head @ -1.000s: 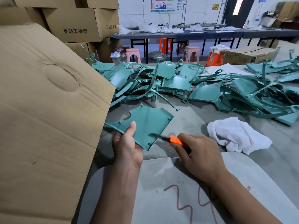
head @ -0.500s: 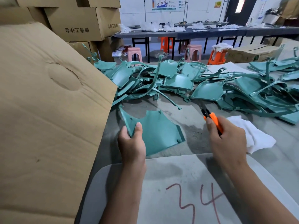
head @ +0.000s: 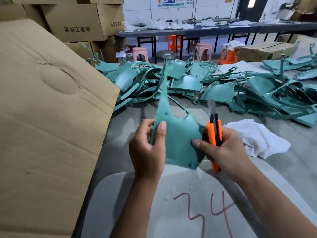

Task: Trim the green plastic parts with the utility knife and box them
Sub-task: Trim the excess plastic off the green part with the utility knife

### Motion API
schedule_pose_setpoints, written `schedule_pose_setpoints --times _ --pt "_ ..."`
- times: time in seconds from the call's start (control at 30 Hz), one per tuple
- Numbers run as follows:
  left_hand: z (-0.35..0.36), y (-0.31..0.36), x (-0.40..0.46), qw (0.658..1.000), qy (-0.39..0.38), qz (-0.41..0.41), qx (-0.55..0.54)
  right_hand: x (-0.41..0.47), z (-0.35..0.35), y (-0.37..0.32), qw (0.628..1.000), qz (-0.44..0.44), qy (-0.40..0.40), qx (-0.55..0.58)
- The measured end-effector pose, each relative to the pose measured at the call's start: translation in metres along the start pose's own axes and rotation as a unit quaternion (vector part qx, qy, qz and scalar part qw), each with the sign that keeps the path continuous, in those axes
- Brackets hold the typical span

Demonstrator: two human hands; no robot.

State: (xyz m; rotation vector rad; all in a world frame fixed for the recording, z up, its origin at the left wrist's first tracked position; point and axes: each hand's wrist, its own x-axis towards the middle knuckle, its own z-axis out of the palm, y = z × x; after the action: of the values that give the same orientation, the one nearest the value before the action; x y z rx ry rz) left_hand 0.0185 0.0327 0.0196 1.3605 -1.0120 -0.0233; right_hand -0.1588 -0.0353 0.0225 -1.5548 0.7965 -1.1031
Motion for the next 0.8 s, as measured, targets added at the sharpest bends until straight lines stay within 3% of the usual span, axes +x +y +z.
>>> schedule_pose_setpoints --times 0.07,0.13,0.2,0.23,0.3,0.37,0.43,0.6,0.7,0.8 --pt "-0.002 0.0 0.004 0.983 -0.036 -0.115 -0.137 0.001 0.0 0.0 0.996 0.011 0.053 0.075" --pt "-0.002 -0.001 0.005 0.925 -0.125 -0.233 -0.272 0.002 0.0 -0.001 0.993 0.017 0.06 0.102" --pt "0.0 0.001 0.003 0.877 -0.181 -0.281 -0.345 0.002 0.002 0.002 0.994 0.019 0.047 0.097" --pt "0.002 0.002 0.002 0.876 -0.179 -0.276 -0.353 0.002 0.004 0.005 0.995 0.014 0.052 0.083" --pt "0.004 0.003 0.0 0.911 -0.132 -0.23 -0.317 0.001 0.007 0.008 0.992 -0.032 0.104 -0.058" --pt "0.003 -0.001 -0.001 0.971 -0.083 -0.127 -0.186 0.001 0.006 0.01 0.948 -0.109 0.153 -0.256" --pt "0.0 -0.005 -0.003 0.998 -0.062 -0.015 -0.031 -0.003 0.006 0.005 0.921 -0.185 0.151 -0.307" --pt "0.003 -0.001 -0.006 0.988 -0.043 0.09 0.115 -0.011 0.025 -0.004 0.878 -0.306 0.042 -0.365" --pt "0.001 -0.001 -0.006 0.98 -0.047 0.128 0.141 -0.011 0.031 -0.003 0.862 -0.295 0.039 -0.41" --pt "-0.003 0.0 -0.005 0.98 -0.083 0.136 0.122 -0.006 0.022 -0.002 0.883 -0.249 0.089 -0.387"
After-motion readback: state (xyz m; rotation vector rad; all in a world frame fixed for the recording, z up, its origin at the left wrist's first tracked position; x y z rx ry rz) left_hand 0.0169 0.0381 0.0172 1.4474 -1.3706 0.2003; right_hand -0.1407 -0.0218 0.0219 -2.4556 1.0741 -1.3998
